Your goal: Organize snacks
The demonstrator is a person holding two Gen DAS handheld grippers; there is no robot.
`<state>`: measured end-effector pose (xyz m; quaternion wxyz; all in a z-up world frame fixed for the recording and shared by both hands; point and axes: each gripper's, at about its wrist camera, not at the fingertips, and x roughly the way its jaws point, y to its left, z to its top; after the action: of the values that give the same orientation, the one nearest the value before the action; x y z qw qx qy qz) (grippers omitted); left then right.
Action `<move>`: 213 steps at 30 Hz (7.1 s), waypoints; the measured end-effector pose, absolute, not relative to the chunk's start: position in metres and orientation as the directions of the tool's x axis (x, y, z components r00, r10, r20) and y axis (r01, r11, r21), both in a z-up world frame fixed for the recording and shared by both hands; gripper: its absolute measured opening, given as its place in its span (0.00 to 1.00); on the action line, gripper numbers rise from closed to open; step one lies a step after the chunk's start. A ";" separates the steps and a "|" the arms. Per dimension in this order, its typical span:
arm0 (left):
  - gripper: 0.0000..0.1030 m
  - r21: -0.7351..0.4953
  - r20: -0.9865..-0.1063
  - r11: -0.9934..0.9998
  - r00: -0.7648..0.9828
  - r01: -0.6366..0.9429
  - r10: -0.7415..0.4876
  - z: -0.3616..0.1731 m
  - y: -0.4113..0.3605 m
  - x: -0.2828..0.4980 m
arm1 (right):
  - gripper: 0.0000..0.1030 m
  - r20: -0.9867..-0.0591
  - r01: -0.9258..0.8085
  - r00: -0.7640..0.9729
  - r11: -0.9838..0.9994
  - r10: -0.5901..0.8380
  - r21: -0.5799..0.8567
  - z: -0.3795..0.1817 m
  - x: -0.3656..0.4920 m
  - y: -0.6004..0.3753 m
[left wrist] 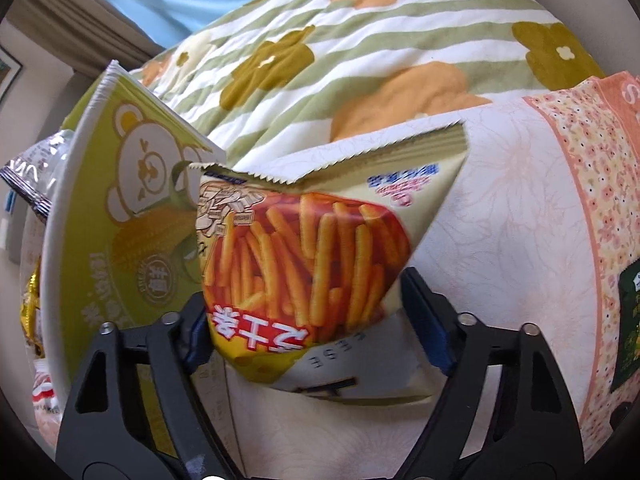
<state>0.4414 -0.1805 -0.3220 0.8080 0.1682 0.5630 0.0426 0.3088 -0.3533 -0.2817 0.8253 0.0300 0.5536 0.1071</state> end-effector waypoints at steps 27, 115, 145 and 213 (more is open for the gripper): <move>0.55 0.104 -0.939 0.988 0.338 0.116 0.059 -0.306 -0.160 0.426 | 0.53 -0.934 -0.173 0.344 0.984 0.093 0.034 -0.313 0.321 -0.355; 1.00 -0.092 -0.876 0.988 0.461 0.125 -0.140 -0.163 0.189 0.388 | 0.91 -0.812 -0.265 0.467 0.932 0.350 0.249 -0.170 0.369 -0.033; 1.00 -0.016 -0.520 0.999 0.852 0.048 -0.050 -0.004 0.070 0.099 | 1.00 -0.541 -0.083 0.834 0.994 0.106 0.066 -0.008 0.111 -0.186; 1.00 0.032 -0.460 0.999 0.888 0.028 -0.010 -0.014 0.034 0.045 | 1.00 -0.552 0.043 0.834 0.997 0.001 0.067 -0.018 0.052 -0.212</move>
<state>0.0452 0.0336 -0.0145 0.9714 0.0186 0.2366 -0.0098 0.0523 -0.2118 -0.0184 0.9568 0.0386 0.2881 -0.0110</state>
